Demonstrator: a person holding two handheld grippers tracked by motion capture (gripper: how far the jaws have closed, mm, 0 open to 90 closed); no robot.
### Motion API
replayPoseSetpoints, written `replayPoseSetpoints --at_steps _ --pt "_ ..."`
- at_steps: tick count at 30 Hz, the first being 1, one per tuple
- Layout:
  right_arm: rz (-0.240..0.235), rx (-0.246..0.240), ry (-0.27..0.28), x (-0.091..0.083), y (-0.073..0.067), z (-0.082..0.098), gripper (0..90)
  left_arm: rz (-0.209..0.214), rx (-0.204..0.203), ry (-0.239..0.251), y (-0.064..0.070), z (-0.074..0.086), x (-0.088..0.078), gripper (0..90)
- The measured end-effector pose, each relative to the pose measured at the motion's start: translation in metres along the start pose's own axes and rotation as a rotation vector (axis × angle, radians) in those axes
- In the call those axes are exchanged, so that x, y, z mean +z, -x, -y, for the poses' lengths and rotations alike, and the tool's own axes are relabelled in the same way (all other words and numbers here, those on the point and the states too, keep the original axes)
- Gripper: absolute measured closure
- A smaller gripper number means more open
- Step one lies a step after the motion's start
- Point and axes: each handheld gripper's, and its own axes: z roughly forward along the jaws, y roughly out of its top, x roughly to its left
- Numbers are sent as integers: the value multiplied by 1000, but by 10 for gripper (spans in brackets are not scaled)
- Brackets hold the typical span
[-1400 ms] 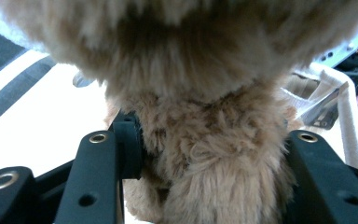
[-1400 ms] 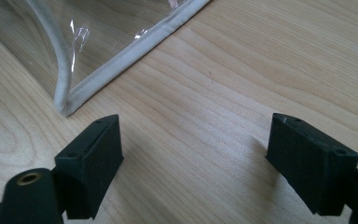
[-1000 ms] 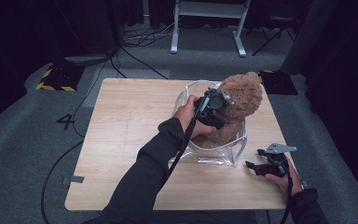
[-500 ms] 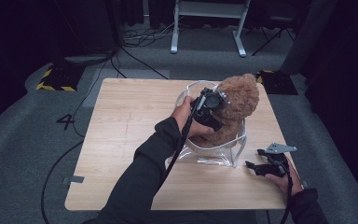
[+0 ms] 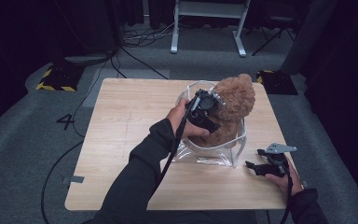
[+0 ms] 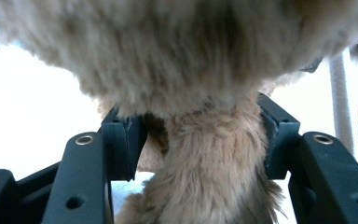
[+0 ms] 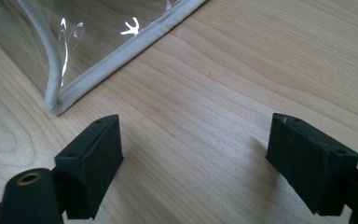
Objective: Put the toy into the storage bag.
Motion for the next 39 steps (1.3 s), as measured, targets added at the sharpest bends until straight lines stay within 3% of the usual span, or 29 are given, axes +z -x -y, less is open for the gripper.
replayPoseSetpoints --at_steps 14,15,26,27,39 --pt "0 0 0 0 0 0 178 24 -10 39 -2 7 -5 422" --pt "0 0 0 0 0 0 178 23 -25 37 -2 8 -5 422" --pt "0 0 0 0 0 0 178 27 -42 73 -3 15 -9 331" --pt "0 0 0 0 0 0 178 18 -51 77 -3 17 -10 284" --pt "0 0 0 0 0 0 178 11 -66 133 -4 24 -21 207"
